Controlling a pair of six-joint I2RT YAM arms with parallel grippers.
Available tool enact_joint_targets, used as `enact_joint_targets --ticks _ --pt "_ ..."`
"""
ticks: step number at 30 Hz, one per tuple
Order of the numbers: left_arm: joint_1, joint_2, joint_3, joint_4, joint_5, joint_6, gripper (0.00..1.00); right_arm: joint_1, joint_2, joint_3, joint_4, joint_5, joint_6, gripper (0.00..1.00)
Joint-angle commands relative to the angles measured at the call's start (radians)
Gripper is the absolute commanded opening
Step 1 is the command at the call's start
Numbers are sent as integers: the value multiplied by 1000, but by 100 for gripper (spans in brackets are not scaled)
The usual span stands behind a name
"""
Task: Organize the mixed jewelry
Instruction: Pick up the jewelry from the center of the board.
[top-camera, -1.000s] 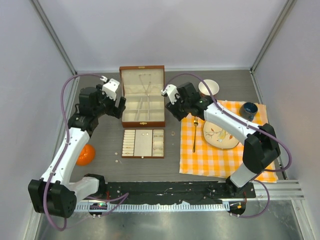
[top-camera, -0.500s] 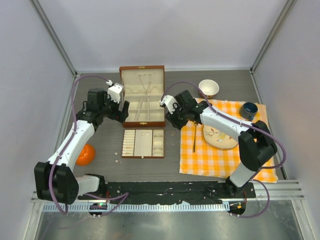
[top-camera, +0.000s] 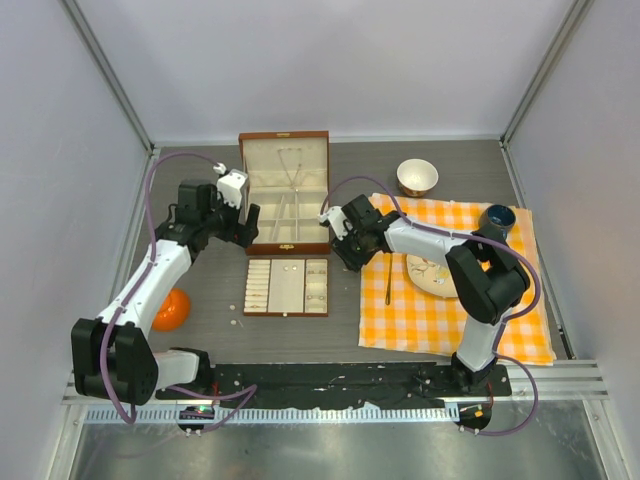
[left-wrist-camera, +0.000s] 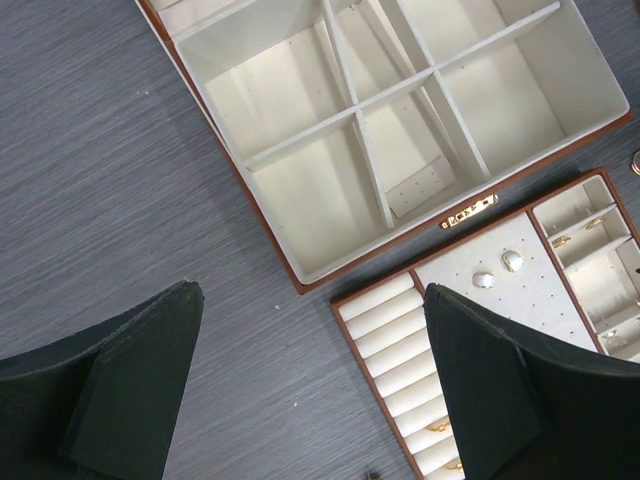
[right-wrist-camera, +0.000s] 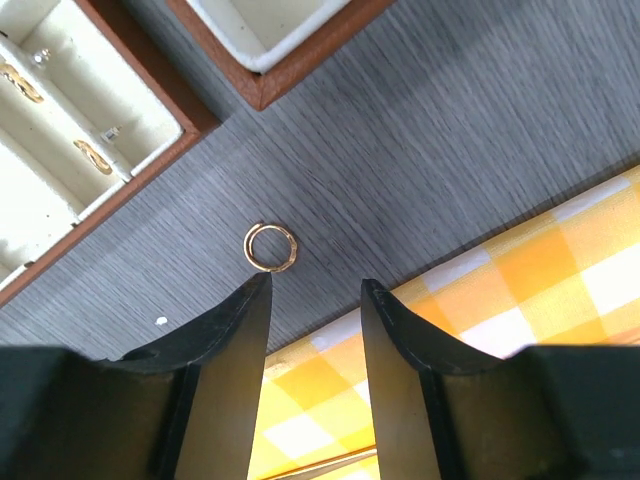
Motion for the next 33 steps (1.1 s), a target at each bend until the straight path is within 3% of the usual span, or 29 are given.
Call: enact_joint_targets --ticks 1,33 --pt "1 -15 -10 48 21 -15 98 7 -9 10 45 -2 35 46" --pt "1 -29 -35 66 26 -9 98 7 14 56 33 -46 66 40"
